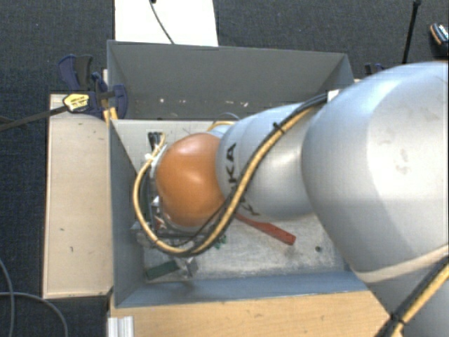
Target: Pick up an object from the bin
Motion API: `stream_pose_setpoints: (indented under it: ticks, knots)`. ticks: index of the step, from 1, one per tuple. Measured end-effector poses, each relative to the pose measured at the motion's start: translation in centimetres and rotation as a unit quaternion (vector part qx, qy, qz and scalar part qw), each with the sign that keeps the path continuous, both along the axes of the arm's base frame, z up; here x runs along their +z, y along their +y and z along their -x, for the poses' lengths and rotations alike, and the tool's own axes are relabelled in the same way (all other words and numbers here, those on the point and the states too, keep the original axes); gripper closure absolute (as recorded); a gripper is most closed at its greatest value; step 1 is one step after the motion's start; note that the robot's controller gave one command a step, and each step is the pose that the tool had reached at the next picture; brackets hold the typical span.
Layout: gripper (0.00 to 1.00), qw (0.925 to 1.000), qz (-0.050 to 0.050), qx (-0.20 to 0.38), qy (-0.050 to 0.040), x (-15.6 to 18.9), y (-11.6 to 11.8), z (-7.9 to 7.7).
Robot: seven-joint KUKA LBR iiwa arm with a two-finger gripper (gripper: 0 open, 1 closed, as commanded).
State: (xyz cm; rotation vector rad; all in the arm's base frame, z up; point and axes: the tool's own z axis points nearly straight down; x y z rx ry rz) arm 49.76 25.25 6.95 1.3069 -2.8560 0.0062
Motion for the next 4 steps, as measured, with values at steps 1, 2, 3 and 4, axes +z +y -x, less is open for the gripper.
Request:
stream_pose_setpoints:
  ticks: [1, 2, 3, 4]
  knots:
    - [0.0, 1.0, -0.001, -0.003, 0.0009, 0.0, -0.1, 0.0]
    - [1.0, 1.0, -0.002, -0.005, 0.001, 0.1, 0.0, 0.0]
    - [1.0, 0.9999, -0.004, -0.009, -0.0028, 3.8, 0.1, -0.1]
    - [1.0, 0.9999, -0.004, -0.015, -0.0033, 8.6, 0.2, -0.3]
